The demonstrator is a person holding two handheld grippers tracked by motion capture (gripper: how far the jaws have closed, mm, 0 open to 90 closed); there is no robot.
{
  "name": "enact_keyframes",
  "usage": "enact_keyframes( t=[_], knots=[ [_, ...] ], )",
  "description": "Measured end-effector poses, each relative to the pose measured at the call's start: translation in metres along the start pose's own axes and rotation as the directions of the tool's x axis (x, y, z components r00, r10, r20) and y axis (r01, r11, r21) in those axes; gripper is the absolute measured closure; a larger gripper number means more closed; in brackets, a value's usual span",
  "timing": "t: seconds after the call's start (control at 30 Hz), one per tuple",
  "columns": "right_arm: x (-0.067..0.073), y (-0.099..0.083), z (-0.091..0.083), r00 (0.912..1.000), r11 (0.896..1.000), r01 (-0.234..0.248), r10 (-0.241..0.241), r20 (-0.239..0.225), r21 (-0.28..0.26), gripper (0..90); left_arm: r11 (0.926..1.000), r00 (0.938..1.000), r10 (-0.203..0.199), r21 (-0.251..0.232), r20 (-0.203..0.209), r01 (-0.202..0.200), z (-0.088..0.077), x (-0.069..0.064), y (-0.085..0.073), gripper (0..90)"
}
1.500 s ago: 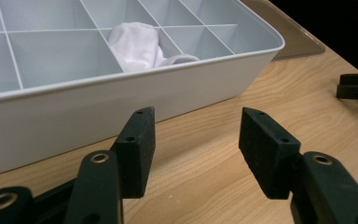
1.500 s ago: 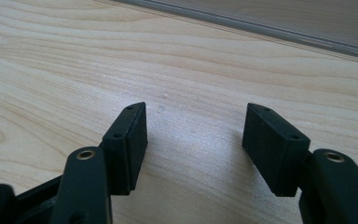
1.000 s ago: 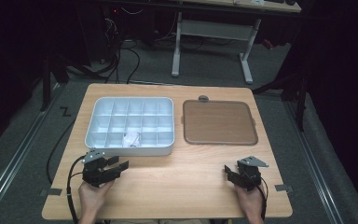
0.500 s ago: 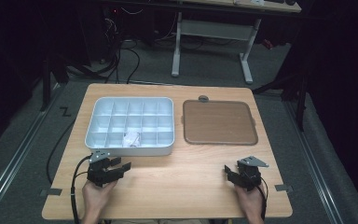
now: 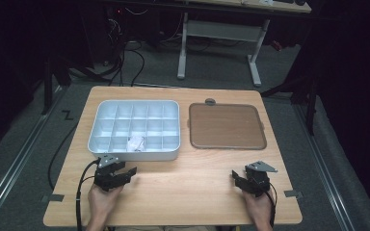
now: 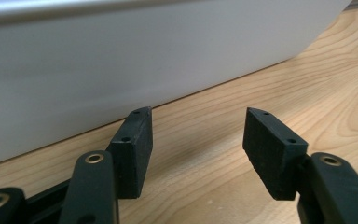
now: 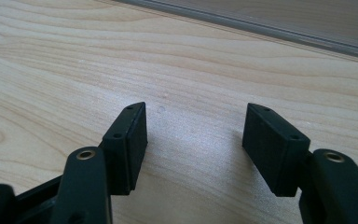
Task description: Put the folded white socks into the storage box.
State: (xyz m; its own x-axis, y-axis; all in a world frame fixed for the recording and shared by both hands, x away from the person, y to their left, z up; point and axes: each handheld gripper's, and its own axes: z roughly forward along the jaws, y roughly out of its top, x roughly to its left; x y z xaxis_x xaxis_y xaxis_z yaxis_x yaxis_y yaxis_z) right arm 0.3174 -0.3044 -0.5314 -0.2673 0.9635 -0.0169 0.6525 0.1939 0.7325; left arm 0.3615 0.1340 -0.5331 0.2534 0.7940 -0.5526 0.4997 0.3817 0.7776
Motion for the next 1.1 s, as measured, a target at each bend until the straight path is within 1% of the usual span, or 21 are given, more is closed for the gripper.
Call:
enact_keyframes(
  t=[0.07, 0.1, 0.13, 0.23, 0.27, 0.3, 0.37, 0.43, 0.47, 0.5, 0.57, 0.63, 0.67, 0.8, 1.1],
  knots=[
    [0.000, 0.000, 0.000, 1.0000, 1.000, 0.000, 0.000, 0.000, 0.000, 40.6, 1.0000, 1.0000, 0.000, 0.002, -0.010, 0.000, 0.002, 0.002, -0.001, 42.7],
    [0.000, 0.000, 0.000, 1.0000, 1.000, 0.000, 0.000, 0.000, 0.000, 40.6, 1.0000, 0.9998, 0.008, -0.002, -0.019, -0.008, 0.003, 0.002, -0.003, 42.4],
    [0.000, 0.000, 0.000, 1.0000, 1.000, 0.000, 0.000, 0.000, 0.000, 40.6, 0.9997, 0.9993, 0.025, -0.001, -0.026, -0.025, 0.004, 0.002, -0.004, 42.3],
    [0.000, 0.000, 0.000, 1.0000, 1.000, 0.000, 0.000, 0.000, 0.000, 40.4, 0.9994, 0.9989, 0.031, -0.014, -0.034, -0.032, 0.006, 0.002, -0.005, 42.1],
    [0.000, 0.000, 0.000, 1.0000, 1.000, 0.000, 0.000, 0.001, 0.001, 40.4, 0.9991, 0.9982, 0.041, -0.012, -0.043, -0.042, 0.007, 0.003, -0.006, 42.1],
    [0.000, 0.000, 0.000, 1.0000, 1.000, 0.000, 0.000, 0.000, 0.001, 40.5, 0.9990, 0.9980, 0.043, -0.011, -0.047, -0.044, 0.009, 0.003, -0.007, 42.1],
    [0.000, 0.000, 0.000, 1.0000, 1.000, 0.000, 0.000, 0.000, 0.000, 40.2, 0.9981, 0.9970, 0.059, -0.015, -0.051, -0.060, 0.010, 0.002, -0.008, 41.6],
    [0.001, 0.000, 0.000, 1.0000, 1.000, 0.001, -0.001, 0.002, 0.002, 40.0, 0.9984, 0.9974, 0.053, -0.018, -0.048, -0.054, 0.011, 0.001, -0.008, 41.6],
    [0.000, 0.000, 0.000, 1.0000, 1.000, 0.001, -0.001, 0.002, 0.002, 40.0, 0.9983, 0.9973, 0.055, -0.017, -0.049, -0.056, 0.012, 0.000, -0.009, 41.5],
    [0.000, 0.000, 0.000, 1.0000, 1.000, 0.001, -0.001, 0.002, 0.002, 40.0, 0.9977, 0.9966, 0.066, -0.014, -0.049, -0.067, 0.012, 0.000, -0.009, 41.7],
    [0.001, 0.000, 0.000, 1.0000, 1.000, 0.000, 0.000, 0.003, 0.001, 40.0, 0.9975, 0.9963, 0.068, -0.018, -0.053, -0.069, 0.012, 0.000, -0.010, 41.4],
    [0.001, 0.000, 0.000, 1.0000, 1.000, 0.000, 0.000, 0.003, 0.001, 40.0, 0.9958, 0.9940, 0.088, -0.019, -0.065, -0.090, 0.012, -0.001, -0.011, 40.1],
    [0.001, 0.000, 0.000, 1.0000, 1.000, -0.001, 0.001, 0.003, 0.002, 40.0, 0.9941, 0.9918, 0.106, -0.017, -0.071, -0.107, 0.013, -0.002, -0.013, 39.6],
    [0.001, 0.000, 0.000, 1.0000, 1.000, 0.000, 0.000, 0.002, 0.002, 39.8, 0.9880, 0.9847, 0.152, -0.010, -0.084, -0.154, 0.014, -0.005, -0.017, 37.1],
    [0.001, 0.000, 0.000, 1.0000, 1.000, 0.002, -0.002, 0.000, 0.004, 39.0, 0.9882, 0.9850, 0.152, -0.006, -0.081, -0.153, 0.010, -0.007, -0.020, 33.3]
  ],
)
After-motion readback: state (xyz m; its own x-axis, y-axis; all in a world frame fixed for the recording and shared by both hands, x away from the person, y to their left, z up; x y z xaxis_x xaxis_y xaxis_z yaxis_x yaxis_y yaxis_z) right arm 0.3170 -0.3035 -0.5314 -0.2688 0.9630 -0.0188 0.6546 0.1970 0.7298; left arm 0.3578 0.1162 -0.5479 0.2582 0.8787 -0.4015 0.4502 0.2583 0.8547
